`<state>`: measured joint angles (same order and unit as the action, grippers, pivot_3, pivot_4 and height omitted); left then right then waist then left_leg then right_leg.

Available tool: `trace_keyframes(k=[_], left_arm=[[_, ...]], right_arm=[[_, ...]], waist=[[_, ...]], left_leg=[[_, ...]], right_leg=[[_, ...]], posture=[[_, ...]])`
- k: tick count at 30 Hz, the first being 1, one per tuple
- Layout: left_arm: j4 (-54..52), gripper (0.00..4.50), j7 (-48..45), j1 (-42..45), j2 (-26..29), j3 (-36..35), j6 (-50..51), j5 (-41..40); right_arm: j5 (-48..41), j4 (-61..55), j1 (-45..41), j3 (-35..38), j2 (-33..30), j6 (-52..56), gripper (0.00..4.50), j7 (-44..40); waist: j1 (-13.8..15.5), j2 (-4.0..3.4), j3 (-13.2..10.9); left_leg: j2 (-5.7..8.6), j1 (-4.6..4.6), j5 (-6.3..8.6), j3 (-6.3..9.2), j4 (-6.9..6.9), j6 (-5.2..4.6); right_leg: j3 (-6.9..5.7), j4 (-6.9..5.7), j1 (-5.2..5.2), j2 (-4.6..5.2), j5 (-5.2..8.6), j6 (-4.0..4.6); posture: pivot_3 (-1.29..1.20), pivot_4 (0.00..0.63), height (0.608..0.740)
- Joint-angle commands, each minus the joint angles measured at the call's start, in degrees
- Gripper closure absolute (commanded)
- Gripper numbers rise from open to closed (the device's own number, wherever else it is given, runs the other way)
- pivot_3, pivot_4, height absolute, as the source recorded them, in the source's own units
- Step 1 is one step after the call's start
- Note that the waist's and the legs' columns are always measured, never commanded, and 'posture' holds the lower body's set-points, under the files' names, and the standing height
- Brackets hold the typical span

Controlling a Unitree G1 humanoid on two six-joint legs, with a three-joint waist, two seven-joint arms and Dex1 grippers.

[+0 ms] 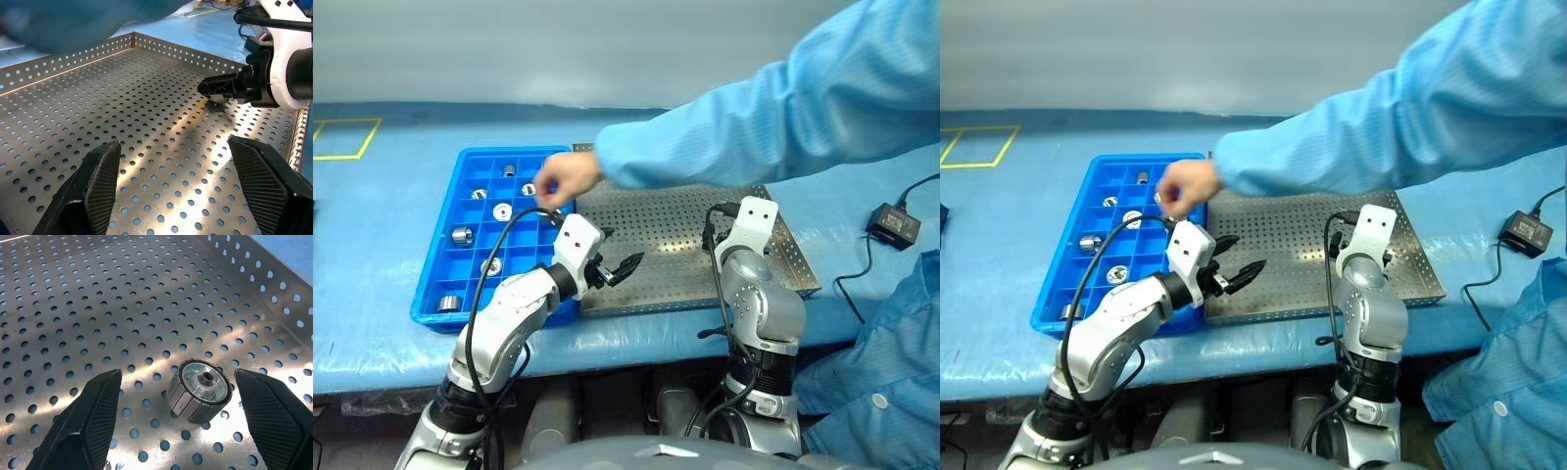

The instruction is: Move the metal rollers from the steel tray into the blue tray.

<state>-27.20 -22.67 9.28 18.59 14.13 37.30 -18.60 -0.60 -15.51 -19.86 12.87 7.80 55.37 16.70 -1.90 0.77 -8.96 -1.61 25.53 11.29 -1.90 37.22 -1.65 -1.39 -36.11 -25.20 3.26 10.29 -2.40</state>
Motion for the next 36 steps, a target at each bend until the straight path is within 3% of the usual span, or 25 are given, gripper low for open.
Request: trace_keyframes(k=[1,13,16,24,28,33,36], left_arm=[[-3.2,0.68,0.2,0.0,-0.3,0.3,0.2,0.2],[-3.4,0.68,0.5,-1.3,-0.4,0.6,1.1,1.2],[-3.4,0.68,0.5,-1.4,-0.4,0.7,1.2,1.2],[-3.4,0.68,0.4,-1.3,-0.2,1.1,1.5,1.4],[-3.6,0.68,0.2,-1.4,0.0,1.2,1.8,1.5],[-3.8,0.68,0.1,-1.4,-0.1,1.1,2.2,1.8],[-3.7,0.68,0.2,-1.6,-0.1,1.4,2.3,2.2]], right_arm=[[0.3,1.8,-1.0,0.1,1.2,-3.6,0.61,1.6],[-2.0,12.7,-0.5,4.1,2.8,-14.0,0.61,4.9],[-2.3,13.2,-0.4,3.6,2.3,-15.6,1.51,4.9],[-2.3,13.5,-0.5,2.7,2.3,-18.5,1.51,5.1],[-2.1,13.7,-0.3,2.1,2.4,-20.1,2.36,5.1],[-1.6,15.3,-0.8,1.7,2.5,-22.9,2.36,5.8],[-1.1,16.3,-0.6,1.0,2.3,-24.6,2.96,5.9]], waist=[[0.0,-0.01,0.0],[0.3,-0.05,0.0],[0.4,-0.05,0.0],[0.4,-0.06,0.0],[0.4,-0.07,0.0],[0.4,-0.07,0.0],[0.4,-0.08,0.0]], left_leg=[[0.00,0.00,0.00,0.00,0.00,0.00],[0.00,-0.02,-0.01,0.01,0.00,-0.01],[0.00,-0.04,-0.02,0.01,0.01,-0.03],[0.00,-0.05,-0.02,-0.01,0.00,-0.03],[0.00,-0.05,-0.02,-0.02,0.00,-0.03],[0.00,-0.05,-0.02,-0.02,0.00,-0.03],[0.00,-0.06,-0.02,-0.04,0.00,-0.04]], right_leg=[[0.00,0.00,0.00,0.00,0.00,0.00],[0.03,-0.01,0.02,-0.02,0.00,-0.01],[0.04,-0.01,0.05,-0.02,-0.01,-0.01],[0.09,-0.02,0.03,-0.03,-0.01,-0.01],[0.11,-0.02,0.03,-0.03,-0.01,-0.01],[0.12,-0.02,0.03,-0.04,-0.01,-0.01],[0.15,-0.02,0.02,-0.05,-0.01,-0.01]], posture=[[0.00,0.150,0.740],[0.02,0.150,0.740],[0.02,0.150,0.740],[0.02,0.150,0.740],[0.02,0.150,0.740],[0.02,0.150,0.740],[0.02,0.150,0.740]])
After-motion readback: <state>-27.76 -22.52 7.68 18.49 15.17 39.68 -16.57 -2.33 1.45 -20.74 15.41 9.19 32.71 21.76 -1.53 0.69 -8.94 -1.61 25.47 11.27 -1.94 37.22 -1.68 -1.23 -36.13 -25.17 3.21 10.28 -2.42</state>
